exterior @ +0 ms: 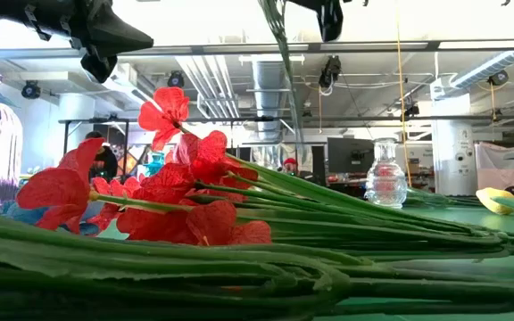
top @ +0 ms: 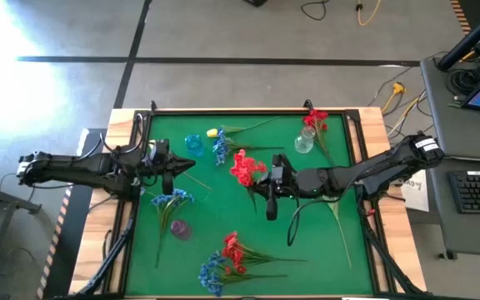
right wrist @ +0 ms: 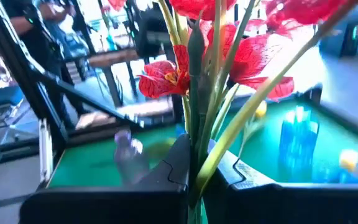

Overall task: Sort flowers into vase by color
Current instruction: Put the middle right red flowers into the purple vase

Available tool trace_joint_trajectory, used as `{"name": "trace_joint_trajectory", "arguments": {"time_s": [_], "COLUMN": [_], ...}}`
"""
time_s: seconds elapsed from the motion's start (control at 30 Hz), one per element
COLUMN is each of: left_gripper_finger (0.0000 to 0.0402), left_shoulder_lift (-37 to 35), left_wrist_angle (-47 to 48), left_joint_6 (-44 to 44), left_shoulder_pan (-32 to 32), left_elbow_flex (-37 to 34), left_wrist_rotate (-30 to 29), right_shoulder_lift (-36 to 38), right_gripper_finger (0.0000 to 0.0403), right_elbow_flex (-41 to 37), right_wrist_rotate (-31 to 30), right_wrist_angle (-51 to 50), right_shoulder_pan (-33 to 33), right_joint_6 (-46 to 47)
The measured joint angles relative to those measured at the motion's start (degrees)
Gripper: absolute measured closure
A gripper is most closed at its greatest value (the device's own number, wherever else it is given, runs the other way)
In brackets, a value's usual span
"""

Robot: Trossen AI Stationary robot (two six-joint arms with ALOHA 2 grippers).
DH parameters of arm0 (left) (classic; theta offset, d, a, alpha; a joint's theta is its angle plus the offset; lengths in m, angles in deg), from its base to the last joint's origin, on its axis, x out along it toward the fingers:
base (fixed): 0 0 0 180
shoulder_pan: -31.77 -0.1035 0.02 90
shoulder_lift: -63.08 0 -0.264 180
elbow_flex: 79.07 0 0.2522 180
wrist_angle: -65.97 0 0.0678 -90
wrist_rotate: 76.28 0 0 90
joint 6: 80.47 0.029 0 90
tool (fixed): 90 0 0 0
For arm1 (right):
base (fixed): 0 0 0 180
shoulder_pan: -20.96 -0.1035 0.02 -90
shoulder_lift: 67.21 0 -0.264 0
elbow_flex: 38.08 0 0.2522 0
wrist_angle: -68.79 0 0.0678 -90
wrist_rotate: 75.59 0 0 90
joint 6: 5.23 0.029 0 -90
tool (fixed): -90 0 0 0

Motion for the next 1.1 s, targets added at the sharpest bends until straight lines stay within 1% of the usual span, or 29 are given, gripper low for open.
{"name": "trace_joint_trajectory", "arguments": {"time_s": [0.07, 0.13, 0.27, 0.3, 0.4, 0.53, 0.67, 0.8, 0.87, 1.0, 1.1], "left_gripper_finger": [0.0401, 0.0401, 0.0401, 0.0401, 0.0401, 0.0401, 0.0401, 0.0402, 0.0401, 0.0401, 0.0401], "left_shoulder_lift": [-0.08, -0.14, -0.28, -0.50, -1.20, -1.71, -1.65, -1.18, -1.16, -1.51, -2.65], "left_wrist_angle": [-0.06, 0.00, -1.27, -1.97, -2.69, -1.47, 5.42, 14.67, 17.73, 21.00, 22.24], "left_joint_6": [0.00, 0.02, 0.04, 0.04, 0.26, 2.18, 4.93, 6.50, 7.03, 7.34, 7.34], "left_shoulder_pan": [0.00, 0.00, 0.00, 0.00, 0.00, 0.00, 0.00, 0.00, -0.02, -0.01, -0.01], "left_elbow_flex": [0.00, 0.00, 0.00, 0.00, 0.65, 3.83, 9.49, 15.66, 17.75, 19.65, 19.71], "left_wrist_rotate": [0.00, 0.00, -0.02, -0.02, -0.02, 0.01, 0.00, -0.04, -0.05, -0.06, -0.09], "right_shoulder_lift": [0.04, -0.04, -2.25, -3.21, -6.84, -12.15, -17.47, -22.38, -24.63, -28.18, -30.38], "right_gripper_finger": [0.0390, 0.0390, 0.0390, 0.0390, 0.0390, 0.0390, 0.0390, 0.0390, 0.0390, 0.0390, 0.0390], "right_elbow_flex": [0.00, 0.00, 0.11, 0.13, 0.21, 1.87, 6.60, 12.66, 15.63, 20.09, 22.81], "right_wrist_rotate": [0.22, 2.21, 13.59, 15.18, 16.74, 16.70, 17.49, 20.30, 21.32, 21.63, 21.67], "right_wrist_angle": [3.90, 8.75, 20.33, 23.09, 31.02, 37.26, 38.96, 38.96, 38.99, 39.00, 38.91], "right_shoulder_pan": [0.61, 1.42, 2.89, 3.08, 3.14, 3.19, 3.19, 3.16, 3.17, 3.19, 3.19], "right_joint_6": [-2.49, -4.29, -5.68, -5.70, -7.08, -9.37, -10.36, -11.43, -11.70, -13.32, -13.48]}}
